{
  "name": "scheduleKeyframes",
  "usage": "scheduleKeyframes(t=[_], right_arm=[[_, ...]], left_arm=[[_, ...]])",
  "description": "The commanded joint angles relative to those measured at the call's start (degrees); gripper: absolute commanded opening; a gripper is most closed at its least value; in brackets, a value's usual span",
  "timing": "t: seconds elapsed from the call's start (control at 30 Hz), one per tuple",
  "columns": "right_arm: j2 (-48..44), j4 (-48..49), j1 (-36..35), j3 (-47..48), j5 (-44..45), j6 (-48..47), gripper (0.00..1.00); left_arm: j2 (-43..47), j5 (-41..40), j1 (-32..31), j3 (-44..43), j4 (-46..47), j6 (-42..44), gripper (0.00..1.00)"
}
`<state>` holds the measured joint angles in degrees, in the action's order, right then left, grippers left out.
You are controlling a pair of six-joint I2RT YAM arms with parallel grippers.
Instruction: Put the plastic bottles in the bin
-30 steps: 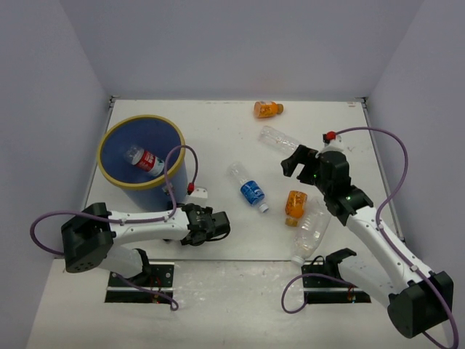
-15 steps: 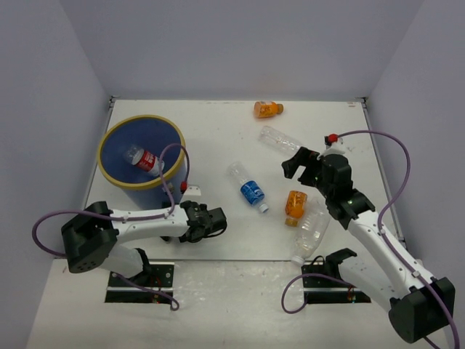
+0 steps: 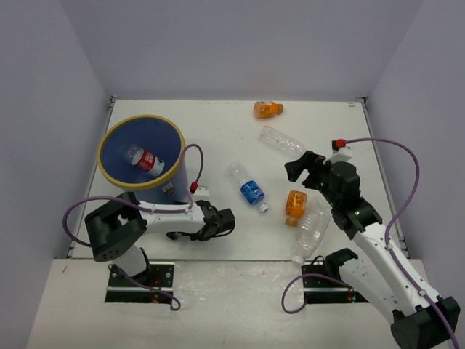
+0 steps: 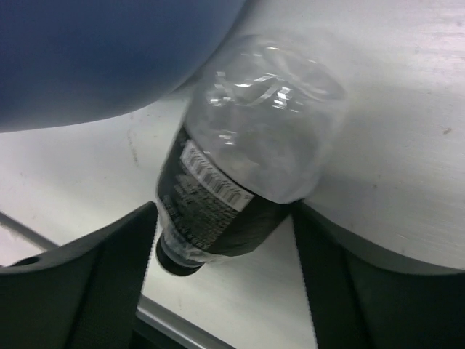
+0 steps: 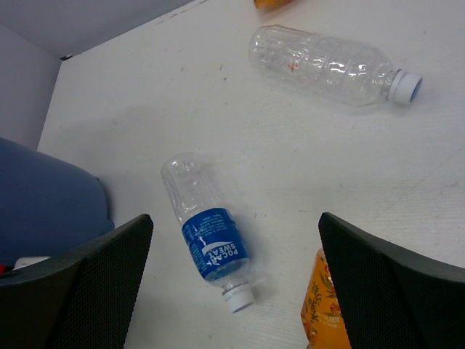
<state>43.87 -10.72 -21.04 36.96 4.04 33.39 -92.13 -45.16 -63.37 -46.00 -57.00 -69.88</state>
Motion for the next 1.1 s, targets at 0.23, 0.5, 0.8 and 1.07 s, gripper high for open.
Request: scheduleKeyframes(t=[0.23,0.5,0.8,1.07], right_arm=[[-1.59,1.00,0.12,-0.75,2.07,-0.03,0.99],[-1.77,0.88,0.12,-0.84,2.53,0.17,0.99],[-1.94,0.70,0.12,-0.65,3.07,0.07,0.99],[-1.72,0.39,0.12,-0.42,2.39,-0.14,0.99]], left_arm=[[0.58,4.16,0.13,2.41,7.95,1.21,0.23],[4.48,-0.04,-7.43,-4.23,6.02,5.65,0.00],[7.56,-7.38,-14.75,-17.13,13.02,20.80,0.00],[20.64,-4.91,-14.39,-20.15,42.97,49.62,0.00]])
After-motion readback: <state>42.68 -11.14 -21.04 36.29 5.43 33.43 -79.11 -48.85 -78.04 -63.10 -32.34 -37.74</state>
